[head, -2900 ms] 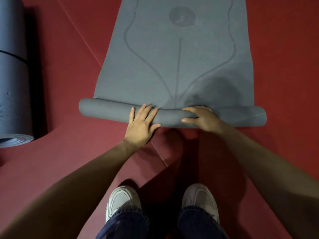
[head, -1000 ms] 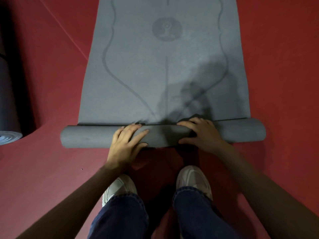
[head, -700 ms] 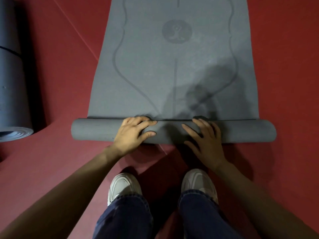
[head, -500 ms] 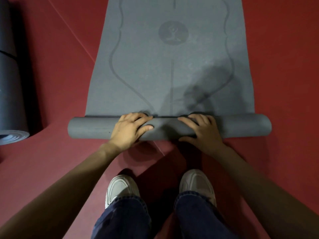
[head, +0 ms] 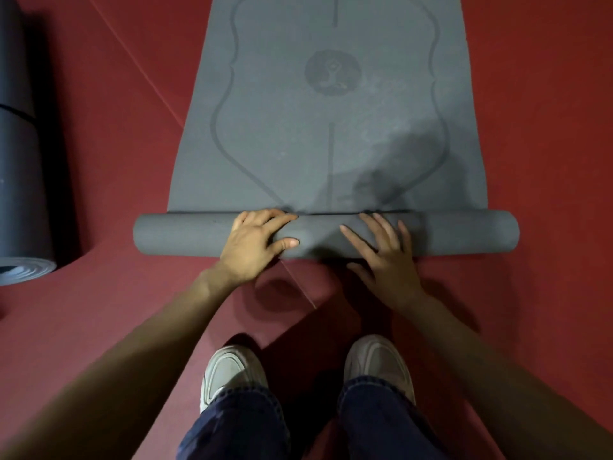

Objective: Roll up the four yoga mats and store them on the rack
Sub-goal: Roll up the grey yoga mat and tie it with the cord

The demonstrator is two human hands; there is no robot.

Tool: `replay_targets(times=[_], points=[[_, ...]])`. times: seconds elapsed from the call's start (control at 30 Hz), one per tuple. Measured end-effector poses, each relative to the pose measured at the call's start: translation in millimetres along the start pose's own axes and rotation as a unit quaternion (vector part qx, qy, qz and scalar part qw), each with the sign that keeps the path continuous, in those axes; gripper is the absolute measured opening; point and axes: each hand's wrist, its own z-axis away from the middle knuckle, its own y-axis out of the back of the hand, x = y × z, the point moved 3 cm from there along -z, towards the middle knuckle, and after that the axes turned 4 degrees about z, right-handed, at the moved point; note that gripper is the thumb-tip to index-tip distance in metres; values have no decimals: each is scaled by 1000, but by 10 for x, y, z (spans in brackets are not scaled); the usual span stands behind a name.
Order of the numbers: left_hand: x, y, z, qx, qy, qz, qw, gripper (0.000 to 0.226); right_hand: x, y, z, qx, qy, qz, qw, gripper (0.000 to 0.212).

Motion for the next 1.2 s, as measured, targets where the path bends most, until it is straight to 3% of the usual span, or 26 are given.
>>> replay_targets(times=[0.13,0.2,0.3,0.37,0.47,0.53,0.63,0.7,0.8,0.9,1.07,1.2], points=[[-26,96,-221,-74,28,9,997,84,108,2,-186,7,3,-30,1000,63],[-58,153,-325,-78,31,10,996,83,182,34,-350,-27,-13,-55,998,69],[4,182,-323,39,26,11,999,61,253,72,-567,-114,-13,-52,992,77],[102,115,-200,129,3,-48,991,48,320,128,-764,-194,-16,-62,979,76],[121,-53,-54,118,-16,-93,989,57,391,163,-968,-279,-21,-50,959,76],[33,-91,-88,86,-22,-89,992,63,385,165,-938,-251,-11,-46,967,73],[-40,-31,-235,52,-12,-59,997,65,302,158,-666,-79,7,-63,995,64],[-70,26,-345,23,-10,-51,998,72,277,106,-477,-13,19,-10,1000,65],[-124,158,-538,-31,4,-29,999,83,275,6,-442,-40,57,71,995,88],[-152,205,-715,-64,14,-56,996,70,349,76,-689,-111,28,52,992,106],[-73,116,-569,12,-34,-179,983,73,415,139,-1081,-175,5,56,983,97],[-36,99,-619,-43,-11,-240,970,90,431,107,-1170,-200,-12,64,978,96]])
